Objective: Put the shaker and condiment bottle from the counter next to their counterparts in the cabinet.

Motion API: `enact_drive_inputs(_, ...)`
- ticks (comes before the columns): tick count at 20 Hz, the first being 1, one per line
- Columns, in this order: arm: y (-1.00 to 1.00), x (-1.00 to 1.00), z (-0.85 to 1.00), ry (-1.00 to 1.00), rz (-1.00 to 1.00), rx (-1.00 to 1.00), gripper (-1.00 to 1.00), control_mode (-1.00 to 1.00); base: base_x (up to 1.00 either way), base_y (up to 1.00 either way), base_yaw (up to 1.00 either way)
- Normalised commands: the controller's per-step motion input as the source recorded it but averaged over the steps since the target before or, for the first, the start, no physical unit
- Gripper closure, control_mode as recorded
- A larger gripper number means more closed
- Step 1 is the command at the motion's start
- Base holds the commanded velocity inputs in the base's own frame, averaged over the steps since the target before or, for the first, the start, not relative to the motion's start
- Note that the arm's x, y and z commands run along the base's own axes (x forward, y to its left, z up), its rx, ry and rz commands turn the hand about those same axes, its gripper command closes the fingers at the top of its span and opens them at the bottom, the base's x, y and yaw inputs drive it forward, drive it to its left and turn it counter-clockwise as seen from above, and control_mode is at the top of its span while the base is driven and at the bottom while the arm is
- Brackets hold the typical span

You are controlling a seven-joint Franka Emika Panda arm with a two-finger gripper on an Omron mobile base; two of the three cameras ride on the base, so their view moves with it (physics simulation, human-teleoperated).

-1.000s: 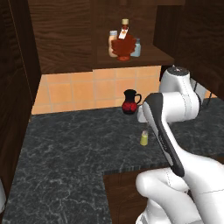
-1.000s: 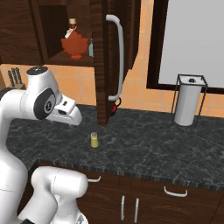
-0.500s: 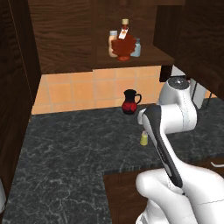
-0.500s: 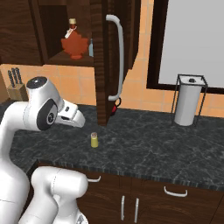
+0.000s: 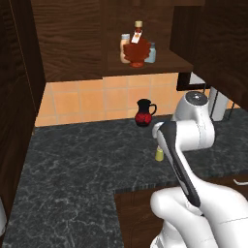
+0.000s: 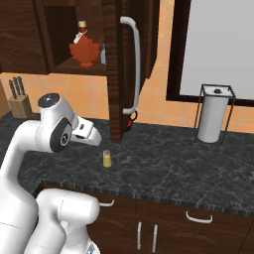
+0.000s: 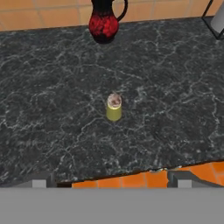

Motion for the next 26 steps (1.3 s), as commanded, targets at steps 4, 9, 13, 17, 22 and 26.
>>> enact_drive_inputs(4, -0.1, 0.29, -0.09, 0.0, 0.0, 0.0, -1.0, -1.0, 0.0, 0.0, 0.0)
enact_drive_inputs(9, -0.05, 0.27, -0.15, 0.0, 0.0, 0.0, -1.0, -1.0, 0.0, 0.0, 0.0)
enact_drive_inputs(13, 0.0, 0.31, -0.26, 0.0, 0.0, 0.0, -1.0, -1.0, 0.0, 0.0, 0.0)
enact_drive_inputs(17, 0.0, 0.41, -0.33, 0.0, 0.0, 0.0, -1.0, -1.0, 0.0, 0.0, 0.0)
enact_drive_inputs(22, 0.0, 0.48, -0.37, 0.0, 0.0, 0.0, -1.0, -1.0, 0.0, 0.0, 0.0)
enact_drive_inputs(26, -0.04, 0.39, -0.4, 0.0, 0.0, 0.0, -1.0, -1.0, 0.0, 0.0, 0.0)
